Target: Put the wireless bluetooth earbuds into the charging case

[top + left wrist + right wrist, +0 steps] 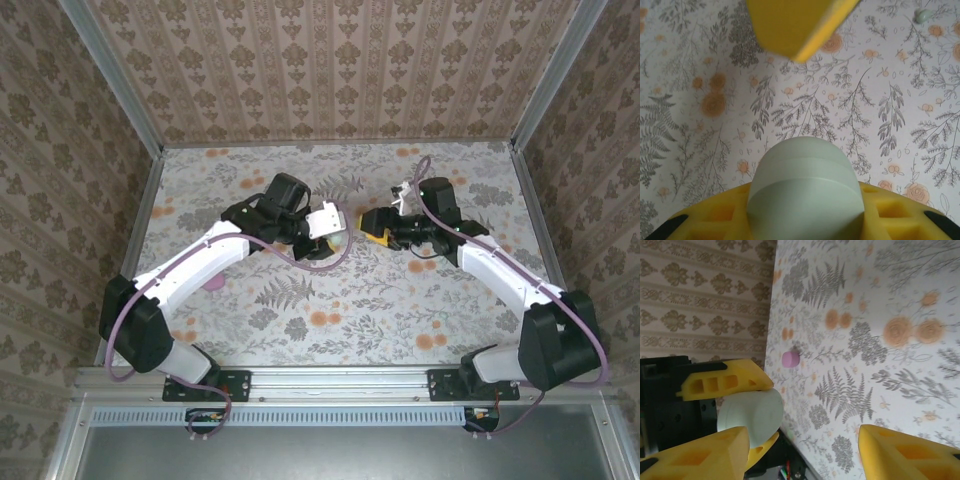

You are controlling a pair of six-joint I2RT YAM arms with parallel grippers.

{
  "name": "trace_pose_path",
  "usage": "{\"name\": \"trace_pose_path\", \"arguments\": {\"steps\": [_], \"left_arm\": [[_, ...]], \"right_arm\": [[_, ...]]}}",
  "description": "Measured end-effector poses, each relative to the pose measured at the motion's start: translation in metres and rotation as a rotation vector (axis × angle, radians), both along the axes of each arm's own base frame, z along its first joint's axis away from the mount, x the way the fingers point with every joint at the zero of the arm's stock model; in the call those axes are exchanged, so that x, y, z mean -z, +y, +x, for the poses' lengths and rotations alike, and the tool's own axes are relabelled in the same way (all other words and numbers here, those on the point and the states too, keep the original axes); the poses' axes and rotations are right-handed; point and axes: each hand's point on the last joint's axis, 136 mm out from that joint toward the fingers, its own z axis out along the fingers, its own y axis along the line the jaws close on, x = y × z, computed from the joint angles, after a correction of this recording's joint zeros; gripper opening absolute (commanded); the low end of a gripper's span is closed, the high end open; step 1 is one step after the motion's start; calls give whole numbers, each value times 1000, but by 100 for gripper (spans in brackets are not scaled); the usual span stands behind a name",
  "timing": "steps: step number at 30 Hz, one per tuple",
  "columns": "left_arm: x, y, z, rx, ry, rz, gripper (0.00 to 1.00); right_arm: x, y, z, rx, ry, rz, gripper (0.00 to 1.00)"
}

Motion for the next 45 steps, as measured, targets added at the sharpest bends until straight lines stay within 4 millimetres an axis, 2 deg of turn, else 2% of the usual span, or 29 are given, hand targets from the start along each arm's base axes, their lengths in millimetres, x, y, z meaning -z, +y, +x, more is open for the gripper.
{"name": "trace_pose_path", "arguments": {"steps": [9, 17, 24, 31, 38, 40, 45], "left_arm": [[-4, -2, -1, 10, -3, -11, 25], [-4, -2, -1, 12, -2, -14, 25], [-9, -4, 0, 13, -11, -21, 26], [-12, -4, 0, 14, -13, -23, 26], [-9, -2, -1, 9, -7, -4, 26], [-8, -1, -1, 4, -6, 7, 28], [-6, 1, -1, -2, -8, 17, 35]], "right_arm": [[-22, 21, -4, -80, -18, 110, 61], [-15, 36, -10, -144, 29, 142, 64], [-22, 45, -15, -197, 27, 169, 65], [-17, 53, -16, -227, 50, 172, 56], [-20, 57, -15, -243, 36, 171, 38], [-19, 57, -15, -244, 31, 165, 31], [-18, 56, -14, -241, 31, 159, 24]]}}
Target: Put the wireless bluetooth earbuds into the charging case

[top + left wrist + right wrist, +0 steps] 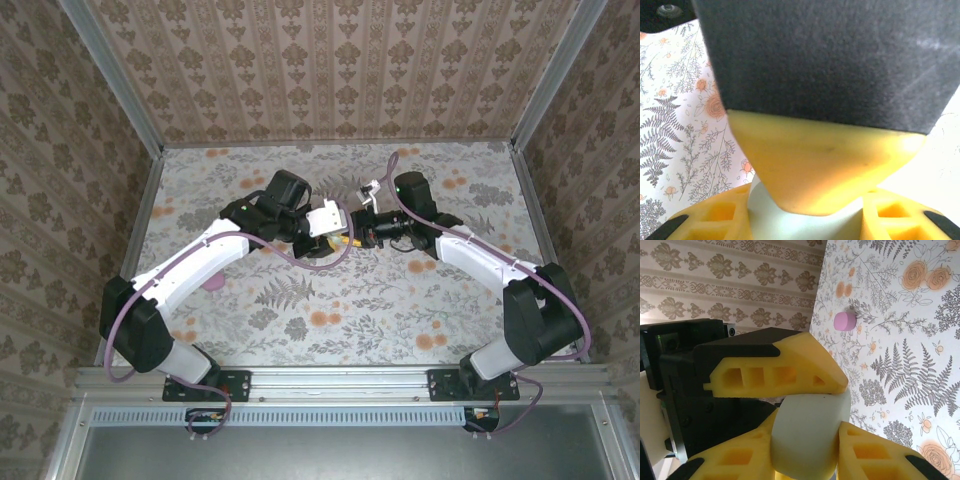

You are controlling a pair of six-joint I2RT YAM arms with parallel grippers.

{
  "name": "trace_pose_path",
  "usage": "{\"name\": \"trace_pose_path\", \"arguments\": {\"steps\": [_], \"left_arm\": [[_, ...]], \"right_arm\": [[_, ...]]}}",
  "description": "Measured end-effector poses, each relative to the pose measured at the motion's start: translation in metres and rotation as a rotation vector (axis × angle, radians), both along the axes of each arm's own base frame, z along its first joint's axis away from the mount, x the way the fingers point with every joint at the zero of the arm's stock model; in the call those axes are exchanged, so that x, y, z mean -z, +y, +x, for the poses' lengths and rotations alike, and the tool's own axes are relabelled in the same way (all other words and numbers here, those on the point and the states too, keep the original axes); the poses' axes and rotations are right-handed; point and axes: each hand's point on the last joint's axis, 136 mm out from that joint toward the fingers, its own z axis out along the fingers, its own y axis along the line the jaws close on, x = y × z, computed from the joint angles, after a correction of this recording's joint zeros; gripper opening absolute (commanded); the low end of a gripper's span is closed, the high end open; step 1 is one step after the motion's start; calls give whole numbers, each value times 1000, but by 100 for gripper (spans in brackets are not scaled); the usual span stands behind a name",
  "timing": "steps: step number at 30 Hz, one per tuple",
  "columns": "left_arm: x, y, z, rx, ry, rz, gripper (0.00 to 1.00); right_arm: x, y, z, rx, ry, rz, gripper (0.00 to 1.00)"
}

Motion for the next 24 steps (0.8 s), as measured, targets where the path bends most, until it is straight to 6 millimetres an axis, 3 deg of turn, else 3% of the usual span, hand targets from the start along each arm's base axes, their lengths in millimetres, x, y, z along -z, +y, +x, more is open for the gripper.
{"name": "trace_pose_path", "arguments": {"steps": [4, 8, 15, 24], "left_arm": [[0, 0, 1, -1, -7, 0, 54], [-5, -2, 3, 2, -29, -17, 61], [-20, 8, 7, -53, -37, -148, 65], [-46, 29, 32, -175, 44, -475, 65]], "right_arm": [[-1, -2, 1, 7, -1, 0, 21], [-1, -8, 9, 43, 4, -3, 21], [-15, -25, 18, 119, -22, 48, 17], [-44, -50, 39, 242, -52, 167, 17]]}}
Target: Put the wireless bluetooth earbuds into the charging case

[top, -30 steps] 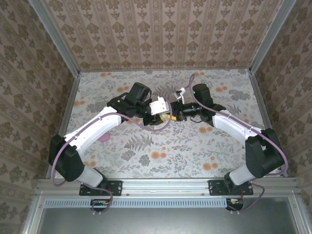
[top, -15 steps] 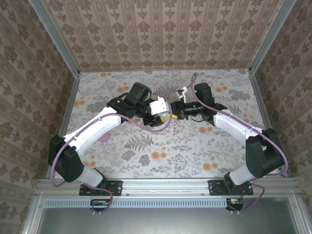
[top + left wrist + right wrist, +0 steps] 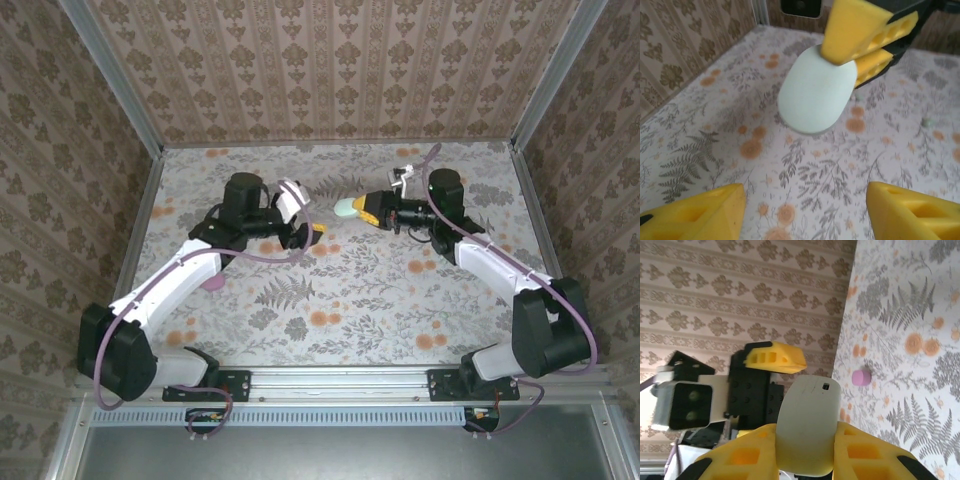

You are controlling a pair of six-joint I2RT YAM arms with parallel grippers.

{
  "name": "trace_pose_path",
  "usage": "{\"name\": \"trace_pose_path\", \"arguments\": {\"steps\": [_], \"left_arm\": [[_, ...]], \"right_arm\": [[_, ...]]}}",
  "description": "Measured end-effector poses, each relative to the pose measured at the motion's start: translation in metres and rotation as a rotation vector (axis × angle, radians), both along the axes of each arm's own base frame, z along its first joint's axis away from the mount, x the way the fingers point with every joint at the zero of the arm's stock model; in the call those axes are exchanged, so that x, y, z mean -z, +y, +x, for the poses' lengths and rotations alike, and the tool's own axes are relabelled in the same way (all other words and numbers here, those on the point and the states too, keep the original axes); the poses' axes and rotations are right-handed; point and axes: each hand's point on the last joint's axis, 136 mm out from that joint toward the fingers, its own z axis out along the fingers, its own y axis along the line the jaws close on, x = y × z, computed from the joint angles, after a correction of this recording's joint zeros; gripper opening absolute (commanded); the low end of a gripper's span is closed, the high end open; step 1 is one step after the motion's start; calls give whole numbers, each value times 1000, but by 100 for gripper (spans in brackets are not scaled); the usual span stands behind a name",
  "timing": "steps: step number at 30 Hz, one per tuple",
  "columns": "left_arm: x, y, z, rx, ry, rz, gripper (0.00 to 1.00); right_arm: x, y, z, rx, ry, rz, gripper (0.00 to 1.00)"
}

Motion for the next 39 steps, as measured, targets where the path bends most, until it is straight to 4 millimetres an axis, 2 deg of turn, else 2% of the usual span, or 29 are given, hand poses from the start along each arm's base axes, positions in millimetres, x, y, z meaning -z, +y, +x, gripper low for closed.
{"name": "trace_pose_path", "arguments": {"steps": [6, 10, 19, 23, 28, 39], "left_arm": [[-23, 16, 22, -51, 19, -203, 66], [-49, 7, 23, 5, -23, -315, 66], [-67, -13, 41, 94, -45, -475, 65], [-78, -25, 35, 167, -70, -515, 67], [-89, -44, 12, 271, -84, -524, 70], [-93, -52, 3, 317, -93, -509, 72]], "right_arm": [[-42, -10, 0, 39, -72, 93, 17], [-60, -11, -1, 46, -82, 146, 18], [-83, -12, -5, 37, -59, 240, 18], [-87, -12, -5, 34, -47, 256, 19], [-90, -12, -6, 32, -42, 266, 19], [-98, -8, -9, 15, -48, 280, 20]]}}
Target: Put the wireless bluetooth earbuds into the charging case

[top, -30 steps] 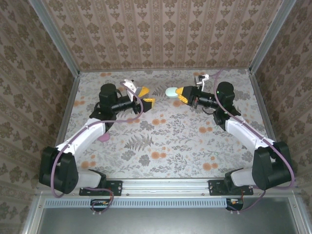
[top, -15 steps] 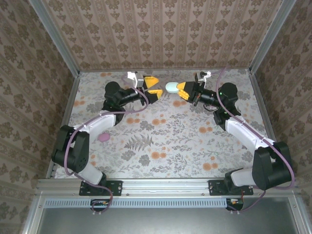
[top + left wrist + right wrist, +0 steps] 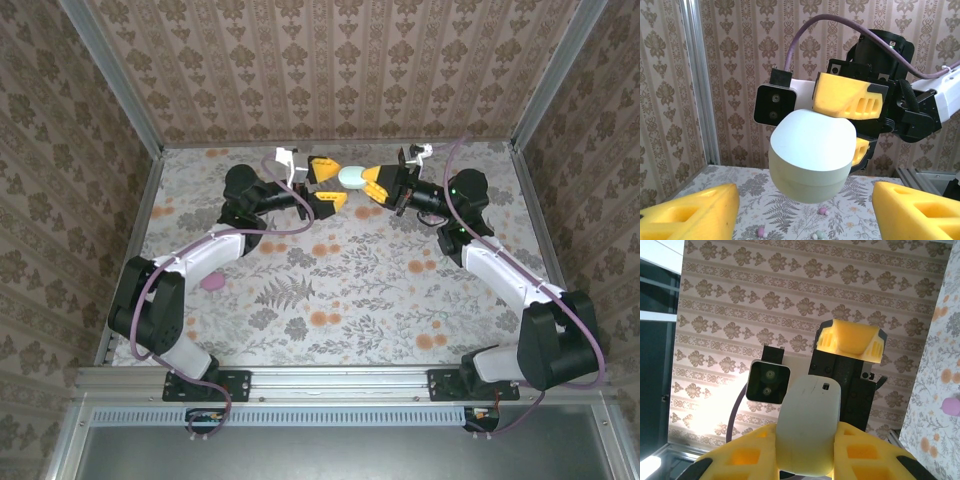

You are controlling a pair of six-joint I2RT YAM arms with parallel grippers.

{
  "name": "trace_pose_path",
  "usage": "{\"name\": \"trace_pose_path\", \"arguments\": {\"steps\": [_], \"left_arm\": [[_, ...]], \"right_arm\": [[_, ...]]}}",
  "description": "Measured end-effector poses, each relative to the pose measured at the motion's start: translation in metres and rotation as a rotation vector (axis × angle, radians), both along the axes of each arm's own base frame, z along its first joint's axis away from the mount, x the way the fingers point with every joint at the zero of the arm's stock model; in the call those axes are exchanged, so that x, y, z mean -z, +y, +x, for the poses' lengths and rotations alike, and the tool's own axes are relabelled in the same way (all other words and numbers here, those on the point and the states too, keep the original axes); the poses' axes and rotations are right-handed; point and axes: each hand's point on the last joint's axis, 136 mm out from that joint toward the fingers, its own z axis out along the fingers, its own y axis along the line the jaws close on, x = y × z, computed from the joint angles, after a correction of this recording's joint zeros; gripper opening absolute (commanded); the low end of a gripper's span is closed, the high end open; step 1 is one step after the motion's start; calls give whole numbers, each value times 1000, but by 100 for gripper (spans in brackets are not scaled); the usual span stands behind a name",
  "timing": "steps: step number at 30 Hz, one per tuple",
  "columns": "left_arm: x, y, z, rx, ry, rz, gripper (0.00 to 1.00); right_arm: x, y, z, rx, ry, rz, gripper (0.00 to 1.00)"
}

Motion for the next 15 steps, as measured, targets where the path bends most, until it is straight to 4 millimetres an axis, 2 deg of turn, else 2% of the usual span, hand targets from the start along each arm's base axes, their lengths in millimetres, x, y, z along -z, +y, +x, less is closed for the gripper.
{"name": "trace_pose_path", "arguments": {"steps": [8, 15], "left_arm": [[-4, -3, -1, 7, 0, 4, 73], [4, -4, 2, -7, 2, 30, 73]], "right_arm": [[-3, 1, -5, -6, -18, -14, 20], [-4, 1, -6, -7, -19, -39, 20]]}}
